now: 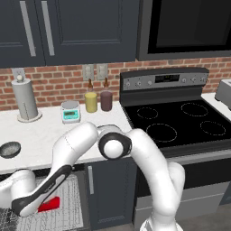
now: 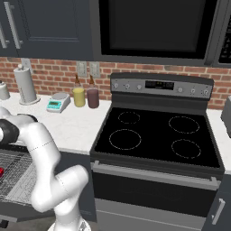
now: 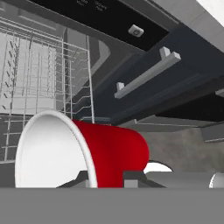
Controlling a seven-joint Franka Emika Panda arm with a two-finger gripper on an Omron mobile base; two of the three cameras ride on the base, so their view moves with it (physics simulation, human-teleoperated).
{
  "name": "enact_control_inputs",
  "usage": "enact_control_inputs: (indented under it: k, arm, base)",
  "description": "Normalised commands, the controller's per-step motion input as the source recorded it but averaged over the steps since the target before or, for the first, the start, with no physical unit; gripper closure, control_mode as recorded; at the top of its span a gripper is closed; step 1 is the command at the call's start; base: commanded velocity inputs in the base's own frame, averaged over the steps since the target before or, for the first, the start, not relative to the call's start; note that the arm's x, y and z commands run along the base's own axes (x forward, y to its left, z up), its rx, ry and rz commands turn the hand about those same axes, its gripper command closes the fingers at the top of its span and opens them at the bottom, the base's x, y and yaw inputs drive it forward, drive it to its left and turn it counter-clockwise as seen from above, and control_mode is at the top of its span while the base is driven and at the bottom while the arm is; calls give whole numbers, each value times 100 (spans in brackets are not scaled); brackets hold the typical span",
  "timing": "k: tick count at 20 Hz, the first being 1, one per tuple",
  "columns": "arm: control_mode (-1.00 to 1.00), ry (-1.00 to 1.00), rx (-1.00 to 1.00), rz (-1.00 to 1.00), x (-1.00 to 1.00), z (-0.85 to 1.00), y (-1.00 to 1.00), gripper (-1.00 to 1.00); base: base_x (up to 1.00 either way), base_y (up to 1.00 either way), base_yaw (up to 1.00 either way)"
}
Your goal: Pick up the cup and bowl from the counter, place them in the dishwasher, and close the dishwasher door.
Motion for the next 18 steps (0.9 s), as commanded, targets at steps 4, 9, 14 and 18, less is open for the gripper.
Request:
enact_control_inputs:
  k: [4, 9, 14, 18]
  arm:
    - [-100, 0, -9, 0, 1, -39, 0, 100]
    - [-100, 0, 0, 0, 2, -37, -5, 100]
    - [-100, 0, 0, 2, 7, -35, -17, 100]
    - [-100, 1, 0, 5, 12, -27, -10, 100]
  base:
    - [0, 0, 0]
    - [0, 0, 0]
    - [0, 0, 0]
    - [0, 0, 0]
